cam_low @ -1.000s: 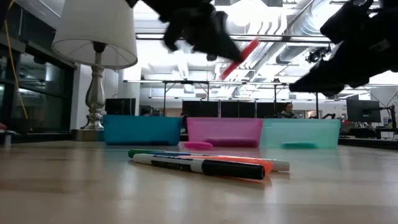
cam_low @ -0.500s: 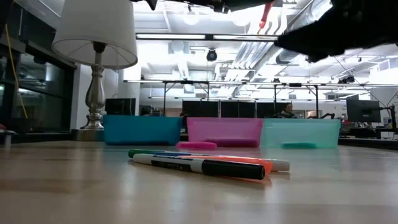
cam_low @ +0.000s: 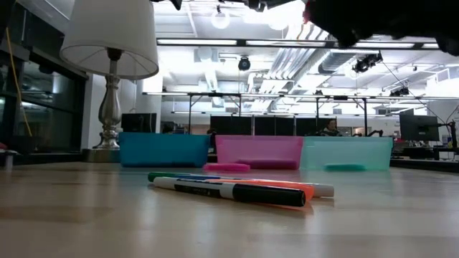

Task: Pick & Place Markers
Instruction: Put the top orange pen into the green bin

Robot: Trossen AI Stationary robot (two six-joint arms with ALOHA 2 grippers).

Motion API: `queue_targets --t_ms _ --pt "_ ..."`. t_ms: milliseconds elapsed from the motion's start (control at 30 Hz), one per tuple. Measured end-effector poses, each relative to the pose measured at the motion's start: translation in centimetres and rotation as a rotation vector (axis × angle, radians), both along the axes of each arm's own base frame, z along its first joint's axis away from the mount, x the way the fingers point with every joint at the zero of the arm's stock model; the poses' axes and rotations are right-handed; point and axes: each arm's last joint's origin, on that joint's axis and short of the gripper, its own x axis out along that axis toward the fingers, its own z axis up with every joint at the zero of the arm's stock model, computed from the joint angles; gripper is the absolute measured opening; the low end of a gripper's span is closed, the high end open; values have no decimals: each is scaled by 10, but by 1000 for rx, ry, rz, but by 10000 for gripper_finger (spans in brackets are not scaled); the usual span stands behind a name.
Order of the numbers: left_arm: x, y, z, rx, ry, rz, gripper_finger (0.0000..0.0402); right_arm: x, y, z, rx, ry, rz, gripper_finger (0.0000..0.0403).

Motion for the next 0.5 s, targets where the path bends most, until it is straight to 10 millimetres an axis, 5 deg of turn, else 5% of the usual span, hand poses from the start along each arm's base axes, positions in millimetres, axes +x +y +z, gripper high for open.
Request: queue_targets --t_ms 500 --pt "0 0 0 3 -1 1 31 19 -1 14 -39 80 11 98"
